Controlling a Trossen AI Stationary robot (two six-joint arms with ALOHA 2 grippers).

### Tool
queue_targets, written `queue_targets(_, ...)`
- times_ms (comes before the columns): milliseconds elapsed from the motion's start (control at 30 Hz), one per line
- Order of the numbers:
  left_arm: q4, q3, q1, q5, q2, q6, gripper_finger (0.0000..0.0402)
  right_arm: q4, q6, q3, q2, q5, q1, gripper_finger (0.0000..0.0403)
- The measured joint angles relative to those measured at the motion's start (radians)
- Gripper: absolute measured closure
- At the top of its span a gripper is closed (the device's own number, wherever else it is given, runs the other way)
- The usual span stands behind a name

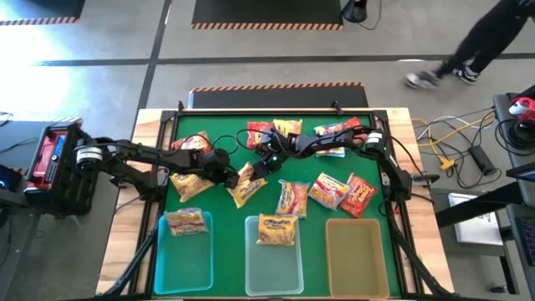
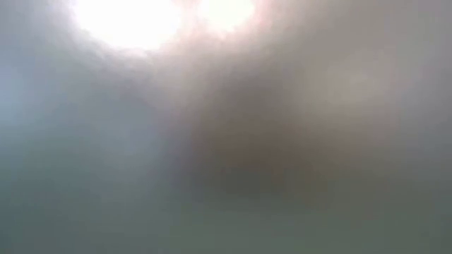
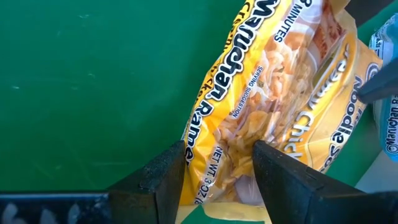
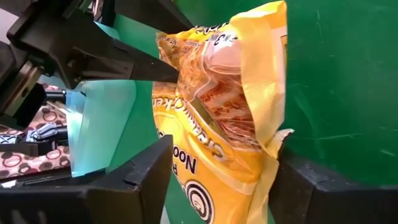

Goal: Sort Maruchan noodles
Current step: Put the yellow noodle pack into the transparent bin

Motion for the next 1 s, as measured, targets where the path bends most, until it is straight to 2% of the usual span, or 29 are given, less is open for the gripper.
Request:
queue_targets(267,0.003,0.000,-0.002,0.017,0.000,0.002,0.0233,-0.004,0.005,0.000,0.000,0.005,0.000,0.0273)
queue_targets(533,0.000,-0.003,-0.010,0.035,-0.046,0.010,0.0233,-0.011,0.016,0.000,0.000,-0.009,-0.009,0.0317)
queue_targets(700,-0.042,-0.003,-0.011,0.061,-0.169,0.046,0.0233,-0.019,0.020,0.000,-0.009,-0.038,-0.011,0.0326)
queue_targets(1000,-0.173,-0.001,-0.011,0.044,-0.440,0.048,0.0233,-0.059,-0.015,-0.002,-0.072,-0.064,-0.012,0.0327)
